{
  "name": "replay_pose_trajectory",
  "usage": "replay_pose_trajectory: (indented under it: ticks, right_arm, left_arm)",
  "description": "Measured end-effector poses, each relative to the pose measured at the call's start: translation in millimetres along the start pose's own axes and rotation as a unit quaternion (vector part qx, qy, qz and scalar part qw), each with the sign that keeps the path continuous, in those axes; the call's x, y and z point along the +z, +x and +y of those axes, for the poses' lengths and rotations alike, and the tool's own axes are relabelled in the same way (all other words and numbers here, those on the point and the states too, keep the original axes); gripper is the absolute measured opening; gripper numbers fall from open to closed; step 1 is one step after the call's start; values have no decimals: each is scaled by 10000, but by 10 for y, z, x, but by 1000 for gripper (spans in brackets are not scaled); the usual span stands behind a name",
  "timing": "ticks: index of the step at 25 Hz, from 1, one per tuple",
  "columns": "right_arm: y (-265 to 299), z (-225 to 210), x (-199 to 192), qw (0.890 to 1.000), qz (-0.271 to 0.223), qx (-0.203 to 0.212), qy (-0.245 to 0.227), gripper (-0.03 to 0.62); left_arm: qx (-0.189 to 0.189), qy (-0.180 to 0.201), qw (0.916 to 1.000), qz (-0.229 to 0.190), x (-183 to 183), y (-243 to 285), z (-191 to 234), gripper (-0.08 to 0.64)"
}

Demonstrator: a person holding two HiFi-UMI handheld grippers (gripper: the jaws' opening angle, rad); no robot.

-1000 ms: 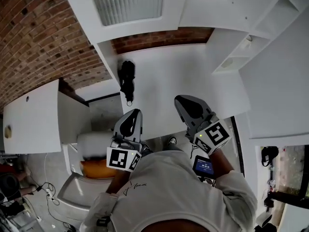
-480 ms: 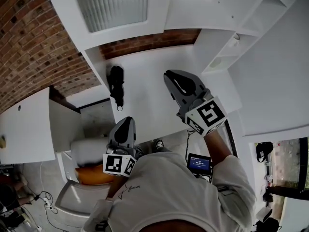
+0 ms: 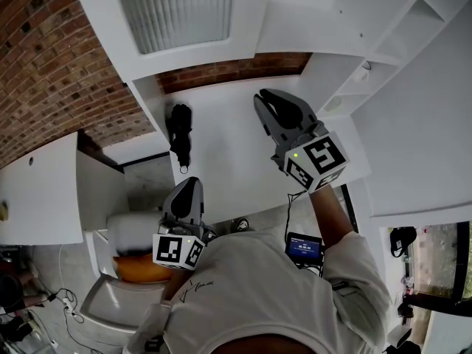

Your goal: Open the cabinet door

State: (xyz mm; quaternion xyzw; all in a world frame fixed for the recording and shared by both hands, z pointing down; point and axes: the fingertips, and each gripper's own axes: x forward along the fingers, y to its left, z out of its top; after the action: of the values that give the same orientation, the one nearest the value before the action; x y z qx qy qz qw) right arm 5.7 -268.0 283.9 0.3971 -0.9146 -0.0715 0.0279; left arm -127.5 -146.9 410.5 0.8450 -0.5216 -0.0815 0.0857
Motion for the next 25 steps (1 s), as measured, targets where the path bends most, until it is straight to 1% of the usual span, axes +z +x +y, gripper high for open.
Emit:
replay_pose_trajectory:
  ticks: [1,2,3,6,10,12,14,18,25]
  right_arm:
    - [30,-40,5,10000,-4,-17,33,40]
    - [59,-76,8,10000,-2,-22,71,70]
    - [87,-107,10,9999,7,-16,101,116]
    - [182,-182,32,9999,8,23,106,124]
    - [314,-320,83,9999,1,8,136,151]
    - [356,-434,111,9997,-4,-78,234,180]
    - [410,-522,145,9993,-42,-105,343,191]
    - [524,-622,197,9989,-93,-122,453,218]
    - [750,-736,155,9981,-2,-175,595,253]
  left_arm:
    - [36,20,10000,-5,10,11,31,28]
    - [64,34,10000,-3,15,19,54,28]
    - [78,45,10000,6,15,27,66,28]
    - [75,107,9999,23,2,55,63,28]
    - [87,457,9989,57,17,85,-12,28]
    - [43,449,9990,39,31,104,-51,28]
    - [52,417,9991,11,43,113,-50,28]
    - [189,413,9990,-25,64,69,-5,28]
    - [277,398,9988,-23,35,41,37,28]
